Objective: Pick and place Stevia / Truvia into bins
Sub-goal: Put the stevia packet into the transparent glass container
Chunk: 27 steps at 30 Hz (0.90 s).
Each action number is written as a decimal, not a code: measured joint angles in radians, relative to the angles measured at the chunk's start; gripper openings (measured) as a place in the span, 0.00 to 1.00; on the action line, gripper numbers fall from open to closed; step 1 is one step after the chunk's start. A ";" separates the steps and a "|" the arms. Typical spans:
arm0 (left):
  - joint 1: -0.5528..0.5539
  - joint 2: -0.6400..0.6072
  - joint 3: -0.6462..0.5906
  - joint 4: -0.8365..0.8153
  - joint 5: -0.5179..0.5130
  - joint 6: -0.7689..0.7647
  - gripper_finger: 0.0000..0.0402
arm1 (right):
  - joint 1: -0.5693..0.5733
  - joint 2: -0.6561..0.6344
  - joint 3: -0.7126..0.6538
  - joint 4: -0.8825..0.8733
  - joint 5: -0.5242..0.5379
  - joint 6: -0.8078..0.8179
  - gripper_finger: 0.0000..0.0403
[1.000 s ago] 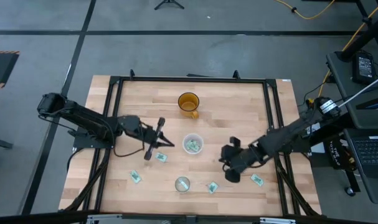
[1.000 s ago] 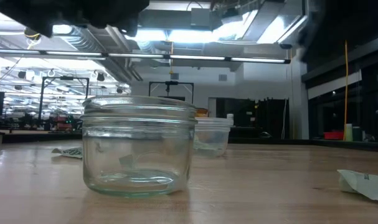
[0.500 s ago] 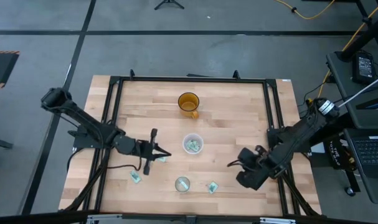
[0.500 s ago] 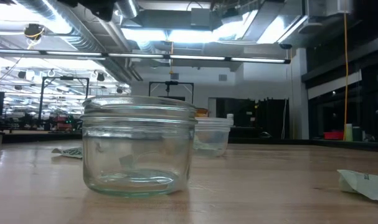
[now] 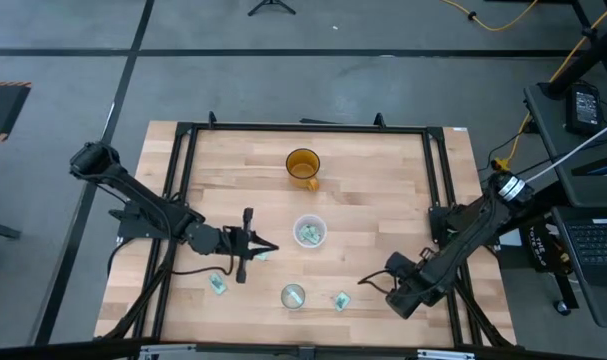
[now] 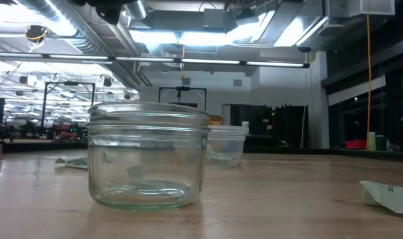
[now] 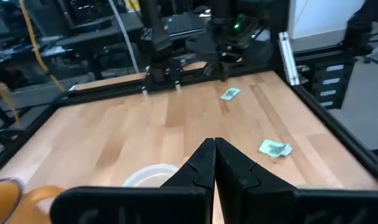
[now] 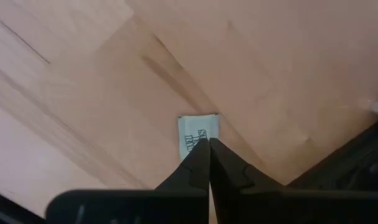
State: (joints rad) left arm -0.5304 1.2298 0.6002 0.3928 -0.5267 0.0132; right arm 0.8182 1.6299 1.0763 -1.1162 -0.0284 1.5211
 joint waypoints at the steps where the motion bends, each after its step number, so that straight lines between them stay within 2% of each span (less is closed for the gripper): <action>1: 0.000 0.013 0.012 0.001 0.011 0.000 0.01 | 0.005 0.000 0.000 0.002 0.000 0.002 0.01; 9: -0.006 0.101 0.063 -0.009 0.122 0.000 0.01 | 0.038 0.000 0.000 0.063 0.012 0.056 0.05; 13: -0.020 0.119 0.070 -0.008 0.153 0.000 0.00 | 0.076 0.004 0.000 0.069 0.051 0.122 0.14; 22: -0.085 0.129 0.071 -0.008 0.154 -0.044 0.00 | 0.157 0.054 0.000 0.072 0.056 0.301 0.37; 27: -0.124 0.129 0.071 -0.008 0.154 -0.045 0.01 | 0.164 0.104 -0.001 0.071 0.058 0.309 0.44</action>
State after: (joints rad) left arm -0.6541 1.3586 0.6708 0.3849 -0.3729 -0.0318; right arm 0.9817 1.7339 1.0753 -1.0454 0.0292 1.8297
